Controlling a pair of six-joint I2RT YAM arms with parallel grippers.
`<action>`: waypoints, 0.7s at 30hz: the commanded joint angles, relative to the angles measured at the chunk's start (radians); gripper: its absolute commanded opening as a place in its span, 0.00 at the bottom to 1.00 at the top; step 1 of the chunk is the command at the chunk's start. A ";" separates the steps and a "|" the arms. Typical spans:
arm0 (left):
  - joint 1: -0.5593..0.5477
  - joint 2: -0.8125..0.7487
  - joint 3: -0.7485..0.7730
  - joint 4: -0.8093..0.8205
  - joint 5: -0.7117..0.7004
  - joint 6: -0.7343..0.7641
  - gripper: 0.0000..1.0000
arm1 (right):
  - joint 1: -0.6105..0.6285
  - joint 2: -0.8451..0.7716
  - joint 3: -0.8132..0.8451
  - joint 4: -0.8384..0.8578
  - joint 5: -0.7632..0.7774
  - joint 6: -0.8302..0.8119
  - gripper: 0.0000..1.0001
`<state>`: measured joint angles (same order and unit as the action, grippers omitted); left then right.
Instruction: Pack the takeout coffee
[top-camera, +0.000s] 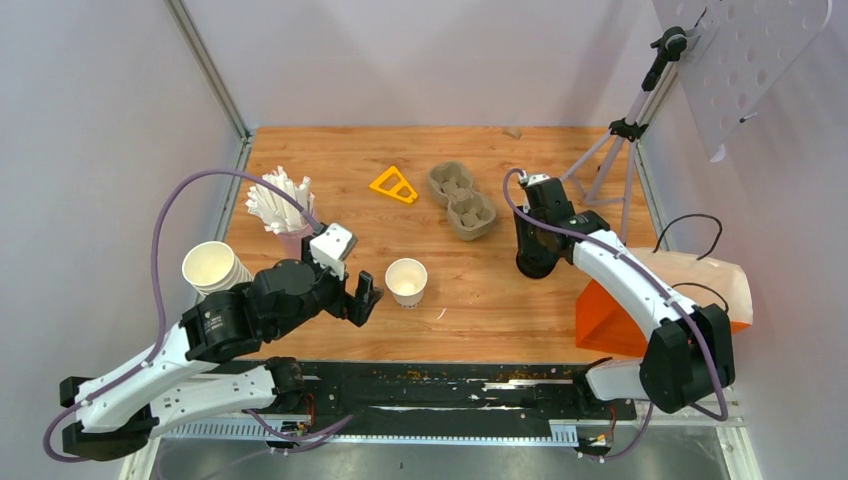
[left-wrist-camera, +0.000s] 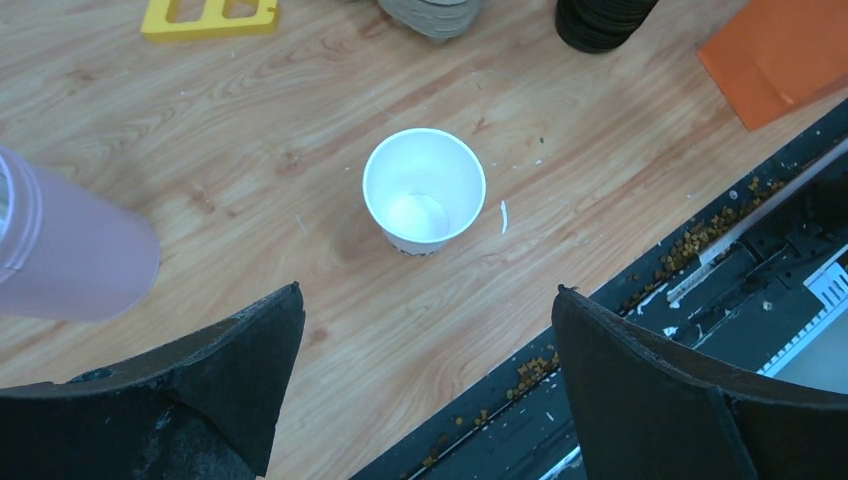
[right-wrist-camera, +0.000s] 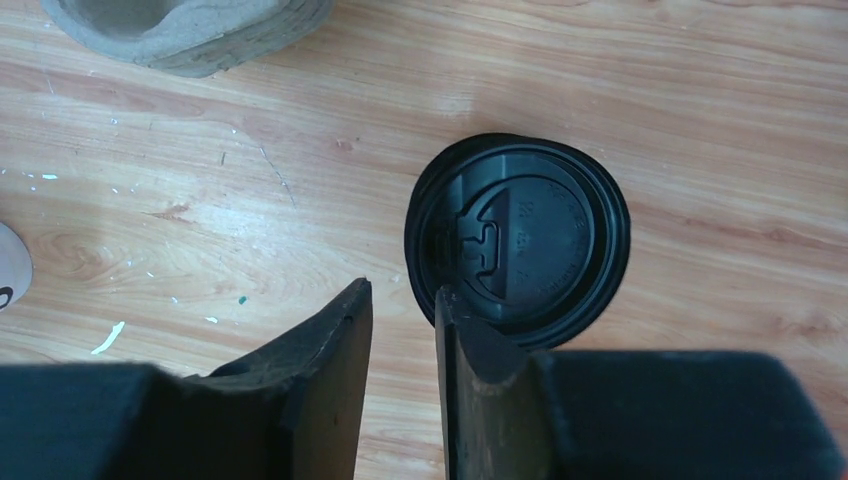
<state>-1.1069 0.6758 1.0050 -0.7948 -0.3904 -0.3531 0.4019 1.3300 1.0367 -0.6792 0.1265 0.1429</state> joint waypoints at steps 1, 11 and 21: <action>-0.005 -0.021 -0.025 0.063 0.052 -0.004 1.00 | -0.014 0.047 0.023 0.079 -0.022 -0.023 0.27; -0.005 -0.033 -0.042 0.079 0.065 -0.019 1.00 | -0.034 0.127 0.045 0.072 -0.019 -0.035 0.19; -0.005 -0.024 -0.039 0.085 0.061 -0.018 1.00 | -0.037 0.108 0.047 0.057 -0.057 -0.053 0.00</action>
<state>-1.1069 0.6491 0.9672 -0.7536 -0.3332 -0.3618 0.3702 1.4605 1.0428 -0.6456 0.0956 0.1059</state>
